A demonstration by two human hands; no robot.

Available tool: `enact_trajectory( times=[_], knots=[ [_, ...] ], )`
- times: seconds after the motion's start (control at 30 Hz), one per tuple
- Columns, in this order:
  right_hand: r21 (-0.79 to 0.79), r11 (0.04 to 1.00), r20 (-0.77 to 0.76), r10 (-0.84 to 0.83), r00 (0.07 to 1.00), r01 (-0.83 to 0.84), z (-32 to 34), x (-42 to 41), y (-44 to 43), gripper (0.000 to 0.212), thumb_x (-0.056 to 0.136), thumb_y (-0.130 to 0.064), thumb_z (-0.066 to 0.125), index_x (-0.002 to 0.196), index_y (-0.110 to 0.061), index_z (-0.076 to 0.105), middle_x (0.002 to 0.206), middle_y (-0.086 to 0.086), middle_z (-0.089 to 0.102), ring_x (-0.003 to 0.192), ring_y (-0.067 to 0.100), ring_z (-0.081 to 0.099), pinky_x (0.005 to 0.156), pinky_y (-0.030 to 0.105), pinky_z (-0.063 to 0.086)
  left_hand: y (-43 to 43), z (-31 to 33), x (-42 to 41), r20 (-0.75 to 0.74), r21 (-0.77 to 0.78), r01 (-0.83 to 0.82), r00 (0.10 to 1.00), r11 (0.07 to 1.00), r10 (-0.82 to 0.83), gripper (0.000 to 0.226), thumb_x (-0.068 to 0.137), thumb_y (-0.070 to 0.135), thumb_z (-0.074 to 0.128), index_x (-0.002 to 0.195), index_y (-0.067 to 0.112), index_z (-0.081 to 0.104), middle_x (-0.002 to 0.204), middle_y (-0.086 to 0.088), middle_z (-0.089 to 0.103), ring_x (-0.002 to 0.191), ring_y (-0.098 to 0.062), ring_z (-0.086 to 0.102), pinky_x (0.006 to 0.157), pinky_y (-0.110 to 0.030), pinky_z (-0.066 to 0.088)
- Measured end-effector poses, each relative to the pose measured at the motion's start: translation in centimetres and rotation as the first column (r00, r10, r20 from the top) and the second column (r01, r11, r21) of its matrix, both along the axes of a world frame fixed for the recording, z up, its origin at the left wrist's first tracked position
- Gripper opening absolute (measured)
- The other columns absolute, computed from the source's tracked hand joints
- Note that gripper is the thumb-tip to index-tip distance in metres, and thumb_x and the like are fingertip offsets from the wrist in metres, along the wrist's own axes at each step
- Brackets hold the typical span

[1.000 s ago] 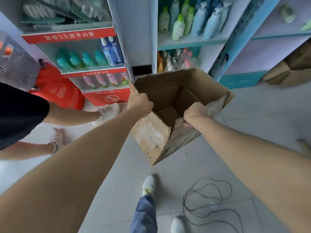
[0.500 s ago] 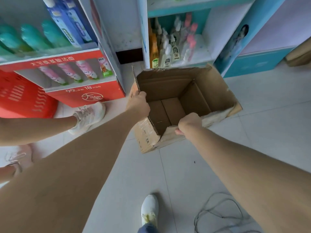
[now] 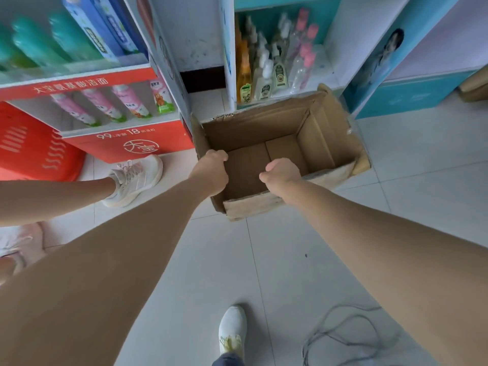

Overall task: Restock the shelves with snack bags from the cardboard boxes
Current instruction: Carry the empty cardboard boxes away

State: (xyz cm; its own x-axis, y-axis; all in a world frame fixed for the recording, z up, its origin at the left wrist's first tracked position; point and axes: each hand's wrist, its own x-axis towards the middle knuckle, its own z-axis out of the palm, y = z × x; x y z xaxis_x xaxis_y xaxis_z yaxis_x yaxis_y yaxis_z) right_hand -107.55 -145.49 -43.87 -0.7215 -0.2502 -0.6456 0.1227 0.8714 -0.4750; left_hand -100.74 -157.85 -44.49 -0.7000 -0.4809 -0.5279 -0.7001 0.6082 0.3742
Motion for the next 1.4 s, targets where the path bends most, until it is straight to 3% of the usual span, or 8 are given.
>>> enact_trajectory(
  times=[0.3, 0.37, 0.47, 0.63, 0.8, 0.93, 1.1, 1.4],
  knots=[
    [0.149, 0.819, -0.253, 0.574, 0.779, -0.554, 14.5, 2.7, 4.0, 0.028, 0.096, -0.022, 0.051, 0.117, -0.004, 0.059, 0.115, 0.012, 0.064, 0.107, 0.029, 0.061, 0.086, 0.035, 0.051, 4.1, 13.5, 4.1, -0.039, -0.081, 0.133, 0.990, 0.988, -0.137, 0.048, 0.095, -0.003, 0.038, 0.139, 0.014, 0.044, 0.140, -0.007, 0.047, 0.122, -0.026, 0.051, 0.092, -0.031, 0.046],
    [0.176, 0.771, -0.287, 0.634, 0.718, -0.611, 18.6, 4.2, 5.2, 0.028, 0.096, -0.022, 0.051, 0.116, -0.004, 0.059, 0.114, 0.012, 0.064, 0.106, 0.030, 0.061, 0.087, 0.038, 0.052, 5.5, 17.6, 6.0, -0.043, -0.126, 0.141, 0.988, 0.982, -0.147, 0.047, 0.096, -0.001, 0.036, 0.138, 0.019, 0.046, 0.137, -0.006, 0.050, 0.114, -0.025, 0.056, 0.082, -0.029, 0.049],
    [0.215, 0.710, -0.337, 0.699, 0.631, -0.671, 25.4, 7.2, 7.4, 0.031, 0.096, -0.022, 0.051, 0.123, -0.007, 0.057, 0.121, 0.013, 0.061, 0.110, 0.032, 0.058, 0.094, 0.045, 0.049, 8.3, 24.1, 9.4, -0.099, -0.161, 0.113, 0.987, 0.980, -0.130, 0.045, 0.097, 0.000, 0.036, 0.135, 0.019, 0.049, 0.136, -0.008, 0.052, 0.117, -0.026, 0.055, 0.091, -0.034, 0.052],
    [0.297, 0.561, -0.429, 0.801, 0.417, -0.772, 35.3, 13.5, 11.7, 0.034, 0.097, -0.026, 0.050, 0.129, -0.015, 0.055, 0.126, 0.007, 0.060, 0.113, 0.027, 0.057, 0.084, 0.031, 0.042, 13.6, 34.0, 16.8, -0.162, -0.235, 0.042, 0.983, 0.971, -0.081, 0.045, 0.094, -0.001, 0.041, 0.133, 0.019, 0.052, 0.132, -0.007, 0.057, 0.115, -0.024, 0.058, 0.090, -0.030, 0.050],
    [0.347, 0.388, -0.421, 0.878, 0.228, -0.854, 43.0, 21.4, 15.6, 0.031, 0.095, -0.022, 0.053, 0.123, -0.010, 0.058, 0.119, 0.012, 0.061, 0.105, 0.030, 0.059, 0.088, 0.041, 0.052, 19.0, 41.9, 26.4, -0.183, -0.360, 0.000, 0.981, 0.933, -0.070, 0.039, 0.095, 0.003, 0.043, 0.129, 0.018, 0.055, 0.129, -0.005, 0.059, 0.112, -0.024, 0.059, 0.089, -0.033, 0.050],
    [0.353, 0.240, -0.447, 0.892, 0.062, -0.904, 47.0, 28.3, 16.8, 0.007, 0.094, -0.019, 0.054, 0.098, -0.013, 0.056, 0.103, 0.008, 0.062, 0.086, 0.024, 0.057, 0.065, 0.030, 0.045, 22.4, 45.8, 35.5, -0.160, -0.376, -0.075, 0.987, 0.924, 0.015, 0.037, 0.096, 0.005, 0.043, 0.128, 0.019, 0.056, 0.130, -0.001, 0.057, 0.113, -0.023, 0.057, 0.092, -0.034, 0.049],
    [0.351, -0.005, -0.501, 0.844, -0.193, -0.936, 51.5, 39.8, 17.0, 0.016, 0.093, -0.027, 0.054, 0.105, -0.018, 0.061, 0.112, 0.004, 0.060, 0.112, 0.032, 0.056, 0.093, 0.042, 0.046, 27.9, 49.5, 48.1, -0.122, -0.389, -0.279, 0.960, 0.878, 0.251, 0.038, 0.095, 0.007, 0.043, 0.128, 0.022, 0.056, 0.125, 0.002, 0.058, 0.108, -0.024, 0.057, 0.086, -0.034, 0.049],
    [0.411, -0.526, -0.551, 0.507, -0.663, -0.745, 54.5, 66.5, 24.8, 0.035, 0.094, -0.028, 0.051, 0.128, -0.021, 0.056, 0.128, 0.006, 0.059, 0.117, 0.029, 0.054, 0.092, 0.035, 0.043, 44.9, 52.2, 73.8, -0.107, -0.541, -0.642, 0.692, 0.542, 0.714, 0.035, 0.095, 0.011, 0.043, 0.127, 0.021, 0.055, 0.124, -0.004, 0.060, 0.112, -0.029, 0.057, 0.093, -0.037, 0.045]
  ],
)
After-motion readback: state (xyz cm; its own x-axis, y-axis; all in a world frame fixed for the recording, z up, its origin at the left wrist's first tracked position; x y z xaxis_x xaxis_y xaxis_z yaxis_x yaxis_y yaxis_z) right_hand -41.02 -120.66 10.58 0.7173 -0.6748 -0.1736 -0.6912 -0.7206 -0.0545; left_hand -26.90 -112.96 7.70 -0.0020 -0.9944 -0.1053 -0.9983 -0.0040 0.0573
